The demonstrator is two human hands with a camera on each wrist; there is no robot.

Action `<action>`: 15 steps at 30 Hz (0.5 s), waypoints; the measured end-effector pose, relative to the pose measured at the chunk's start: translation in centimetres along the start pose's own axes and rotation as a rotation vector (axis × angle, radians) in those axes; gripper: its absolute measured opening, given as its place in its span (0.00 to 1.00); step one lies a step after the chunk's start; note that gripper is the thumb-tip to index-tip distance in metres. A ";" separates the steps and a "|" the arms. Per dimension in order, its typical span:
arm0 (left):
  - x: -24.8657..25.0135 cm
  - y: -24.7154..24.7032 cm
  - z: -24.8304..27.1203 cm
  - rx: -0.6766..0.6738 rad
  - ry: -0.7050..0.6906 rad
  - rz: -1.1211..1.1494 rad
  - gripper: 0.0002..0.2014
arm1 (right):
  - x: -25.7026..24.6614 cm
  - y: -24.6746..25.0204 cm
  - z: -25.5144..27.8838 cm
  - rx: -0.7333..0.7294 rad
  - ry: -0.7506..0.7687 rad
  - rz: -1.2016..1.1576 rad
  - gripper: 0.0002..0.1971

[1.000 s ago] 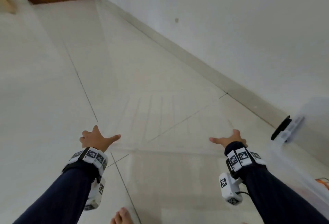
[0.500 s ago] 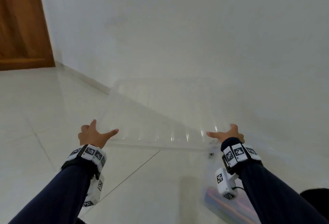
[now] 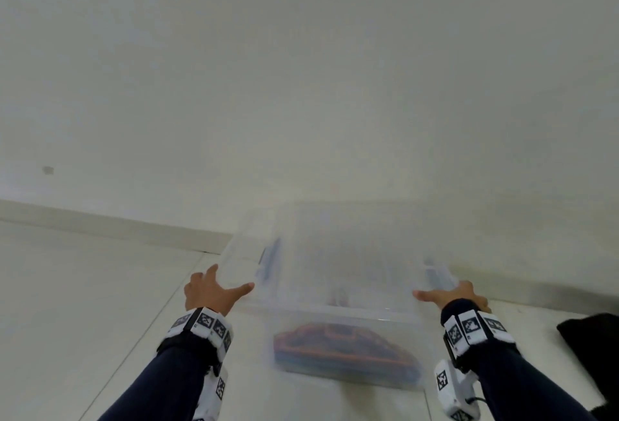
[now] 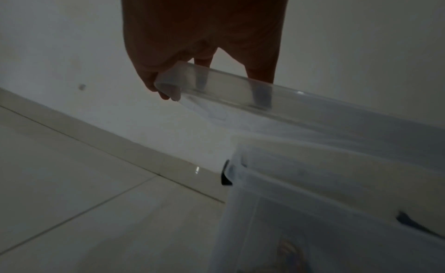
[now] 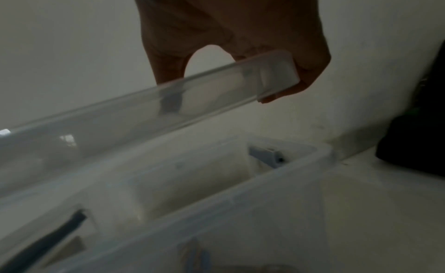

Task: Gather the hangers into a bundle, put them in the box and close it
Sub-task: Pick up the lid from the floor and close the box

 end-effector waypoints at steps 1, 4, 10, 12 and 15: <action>0.5 -1.6 -0.1 -0.016 -0.004 -0.014 0.47 | 1.3 -0.1 -0.9 0.000 -0.020 0.017 0.53; 1.7 -5.3 -0.3 -0.031 -0.014 -0.052 0.47 | 4.0 -1.0 -3.3 -0.010 -0.043 0.065 0.52; 3.4 -9.7 -0.8 0.052 -0.060 -0.146 0.46 | 5.2 -3.6 -5.7 0.067 0.088 0.231 0.46; 4.1 -10.3 -0.6 0.118 -0.093 -0.177 0.44 | 5.1 -4.1 -6.2 0.120 0.158 0.287 0.43; 4.4 -11.7 -1.2 0.124 -0.104 -0.225 0.45 | 5.8 -5.0 -7.5 0.131 0.171 0.319 0.43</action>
Point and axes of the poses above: each hand's wrist, its own z-axis away from the middle knuckle, its own y-axis out of the back of the hand, x = y × z, the point moved 10 cm from there along -z, towards the middle knuckle, and after that the axes turned 10 degrees about y, right-handed, at the moved point
